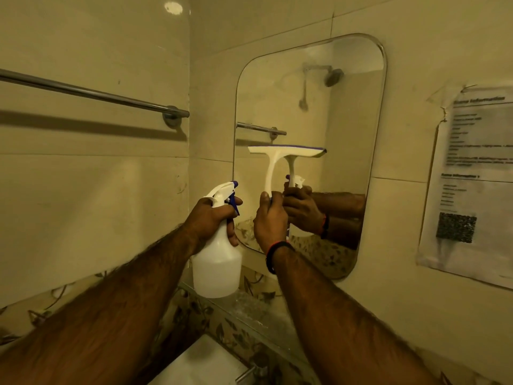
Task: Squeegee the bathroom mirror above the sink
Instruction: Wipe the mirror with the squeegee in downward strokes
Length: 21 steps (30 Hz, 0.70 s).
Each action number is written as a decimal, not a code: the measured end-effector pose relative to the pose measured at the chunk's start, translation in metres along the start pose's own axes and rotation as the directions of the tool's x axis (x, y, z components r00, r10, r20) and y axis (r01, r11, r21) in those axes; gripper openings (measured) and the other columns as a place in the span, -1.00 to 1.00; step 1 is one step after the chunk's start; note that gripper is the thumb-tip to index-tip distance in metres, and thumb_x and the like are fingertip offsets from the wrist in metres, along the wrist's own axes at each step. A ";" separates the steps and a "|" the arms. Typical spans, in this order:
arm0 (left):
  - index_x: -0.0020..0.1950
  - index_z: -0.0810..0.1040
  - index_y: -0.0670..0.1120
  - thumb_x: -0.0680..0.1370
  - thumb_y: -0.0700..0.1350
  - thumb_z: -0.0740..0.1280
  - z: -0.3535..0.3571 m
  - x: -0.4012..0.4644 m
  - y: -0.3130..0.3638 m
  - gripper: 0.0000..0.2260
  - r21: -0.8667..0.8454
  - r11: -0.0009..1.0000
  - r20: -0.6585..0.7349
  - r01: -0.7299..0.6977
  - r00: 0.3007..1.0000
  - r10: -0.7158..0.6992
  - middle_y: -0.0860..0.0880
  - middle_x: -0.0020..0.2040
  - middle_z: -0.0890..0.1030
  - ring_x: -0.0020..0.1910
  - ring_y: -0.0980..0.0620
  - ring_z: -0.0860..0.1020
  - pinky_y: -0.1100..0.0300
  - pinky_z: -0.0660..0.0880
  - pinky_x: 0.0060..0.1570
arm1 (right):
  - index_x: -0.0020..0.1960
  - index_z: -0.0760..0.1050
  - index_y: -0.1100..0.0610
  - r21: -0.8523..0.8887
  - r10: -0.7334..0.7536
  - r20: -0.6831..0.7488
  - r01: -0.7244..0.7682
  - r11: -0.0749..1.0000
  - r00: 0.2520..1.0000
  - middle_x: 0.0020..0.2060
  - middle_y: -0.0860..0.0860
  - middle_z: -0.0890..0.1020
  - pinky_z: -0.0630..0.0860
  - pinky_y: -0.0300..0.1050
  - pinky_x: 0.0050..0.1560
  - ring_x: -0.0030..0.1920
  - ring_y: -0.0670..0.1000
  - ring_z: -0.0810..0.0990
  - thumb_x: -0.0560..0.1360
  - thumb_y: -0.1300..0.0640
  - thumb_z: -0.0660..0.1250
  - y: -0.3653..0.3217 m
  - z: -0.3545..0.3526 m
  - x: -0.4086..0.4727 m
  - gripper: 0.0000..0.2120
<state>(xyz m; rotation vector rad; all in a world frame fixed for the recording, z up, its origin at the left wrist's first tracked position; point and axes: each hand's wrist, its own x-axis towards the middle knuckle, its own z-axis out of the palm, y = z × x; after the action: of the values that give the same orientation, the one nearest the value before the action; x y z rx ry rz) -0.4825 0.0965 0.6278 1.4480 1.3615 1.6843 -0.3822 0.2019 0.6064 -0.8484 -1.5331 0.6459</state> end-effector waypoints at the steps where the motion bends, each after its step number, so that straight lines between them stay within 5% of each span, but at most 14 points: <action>1: 0.20 0.52 -0.20 0.56 -0.30 0.22 -0.001 0.000 -0.001 -0.77 0.006 1.000 -0.001 0.000 1.000 0.000 -0.19 -0.45 0.52 -0.50 -0.18 0.52 0.01 0.61 -0.33 | 0.15 0.37 0.09 0.003 0.008 -0.004 -0.008 1.000 1.000 -0.17 0.07 0.54 0.50 -0.01 -0.21 -0.18 0.10 0.56 0.65 -0.08 0.03 0.005 0.003 -0.006 -0.72; 6: 0.20 0.52 -0.18 0.56 -0.30 0.23 -0.008 -0.003 -0.005 -0.77 0.014 1.000 -0.003 0.010 1.000 -0.010 -0.18 -0.45 0.52 -0.50 -0.17 0.53 0.00 0.62 -0.34 | 0.14 0.39 0.06 0.047 0.069 -0.008 -0.069 0.997 0.998 -0.17 -0.02 0.51 0.42 -0.15 -0.30 -0.21 -0.02 0.53 0.65 -0.06 0.06 0.032 0.018 -0.041 -0.76; 11: 0.18 0.54 -0.18 0.55 -0.30 0.24 -0.015 -0.005 -0.011 -0.77 0.012 1.000 -0.005 0.007 1.000 -0.006 -0.17 -0.48 0.53 -0.52 -0.18 0.54 0.01 0.59 -0.39 | 0.17 0.38 0.02 0.070 0.216 0.051 -0.220 0.973 0.975 -0.12 0.04 0.58 0.59 0.06 -0.12 -0.15 0.06 0.58 0.65 -0.06 0.05 0.057 0.029 -0.078 -0.77; 16: 0.18 0.56 -0.15 0.53 -0.27 0.26 -0.022 -0.008 -0.017 -0.76 0.022 1.000 -0.001 0.018 1.000 -0.018 -0.17 -0.48 0.53 -0.51 -0.19 0.56 0.02 0.58 -0.36 | 0.13 0.32 -0.07 0.061 0.275 0.031 -0.276 0.959 0.961 -0.21 -0.02 0.58 0.42 -0.19 -0.37 -0.26 -0.02 0.56 0.65 -0.07 0.05 0.071 0.036 -0.104 -0.86; 21: 0.17 0.57 -0.15 0.51 -0.27 0.26 -0.024 -0.013 -0.019 -0.74 -0.012 1.000 0.004 0.023 1.000 -0.023 -0.20 -0.48 0.53 -0.53 -0.19 0.55 0.01 0.58 -0.38 | 0.09 0.35 0.01 0.040 0.308 0.021 -0.309 0.950 0.951 -0.25 0.04 0.57 0.35 -0.23 -0.42 -0.34 -0.03 0.52 0.64 -0.06 0.04 0.075 0.038 -0.114 -0.81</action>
<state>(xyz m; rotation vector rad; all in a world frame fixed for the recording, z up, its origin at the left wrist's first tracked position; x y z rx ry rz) -0.5052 0.0833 0.6075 1.4234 1.3586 1.6711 -0.4058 0.1553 0.4741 -1.0640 -1.4051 0.9103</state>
